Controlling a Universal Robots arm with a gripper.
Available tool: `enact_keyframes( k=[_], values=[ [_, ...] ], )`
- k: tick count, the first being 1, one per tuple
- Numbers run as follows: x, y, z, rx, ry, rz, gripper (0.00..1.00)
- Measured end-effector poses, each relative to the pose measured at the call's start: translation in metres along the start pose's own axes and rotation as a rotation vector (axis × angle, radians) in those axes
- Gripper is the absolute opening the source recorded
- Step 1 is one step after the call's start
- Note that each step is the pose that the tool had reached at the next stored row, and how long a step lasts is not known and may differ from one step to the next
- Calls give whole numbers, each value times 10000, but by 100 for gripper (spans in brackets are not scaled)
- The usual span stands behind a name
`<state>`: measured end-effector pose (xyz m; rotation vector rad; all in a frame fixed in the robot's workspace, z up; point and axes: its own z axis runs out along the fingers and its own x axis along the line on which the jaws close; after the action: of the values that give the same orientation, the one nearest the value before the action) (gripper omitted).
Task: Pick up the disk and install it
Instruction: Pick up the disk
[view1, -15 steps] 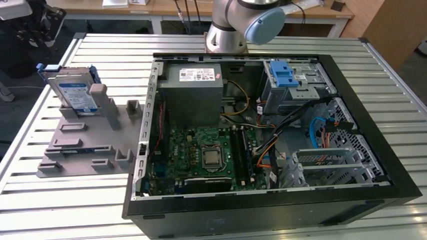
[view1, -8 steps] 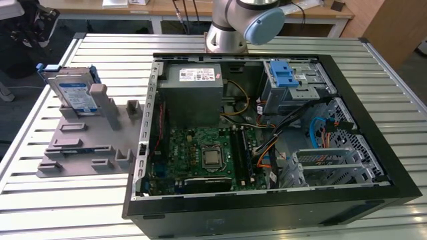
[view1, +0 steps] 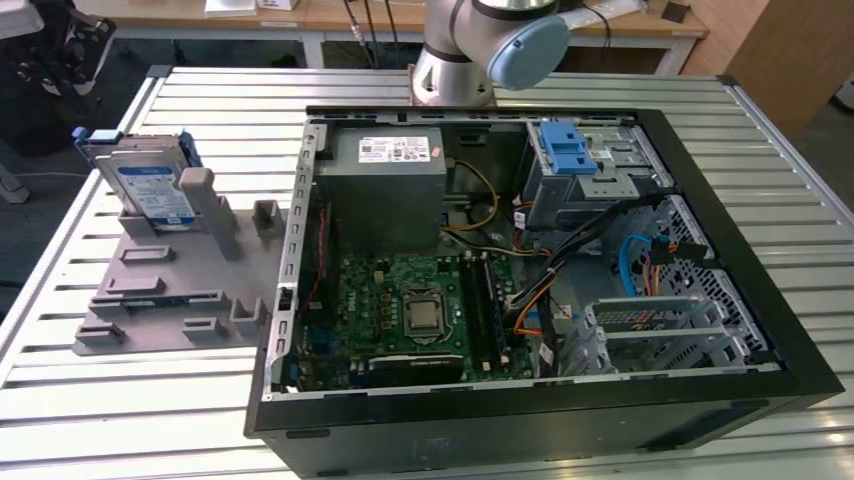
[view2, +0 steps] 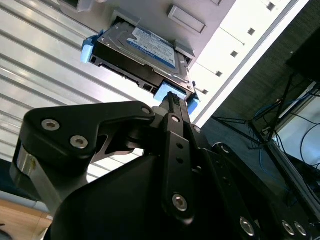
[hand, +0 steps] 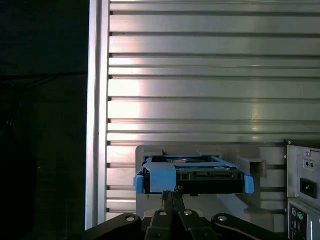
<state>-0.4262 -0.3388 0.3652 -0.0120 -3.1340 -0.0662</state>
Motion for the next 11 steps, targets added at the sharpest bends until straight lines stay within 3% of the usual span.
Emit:
enact_keyframes(
  k=[11],
  values=[
    [1,0,1,2,3,-94,11]
  ],
)
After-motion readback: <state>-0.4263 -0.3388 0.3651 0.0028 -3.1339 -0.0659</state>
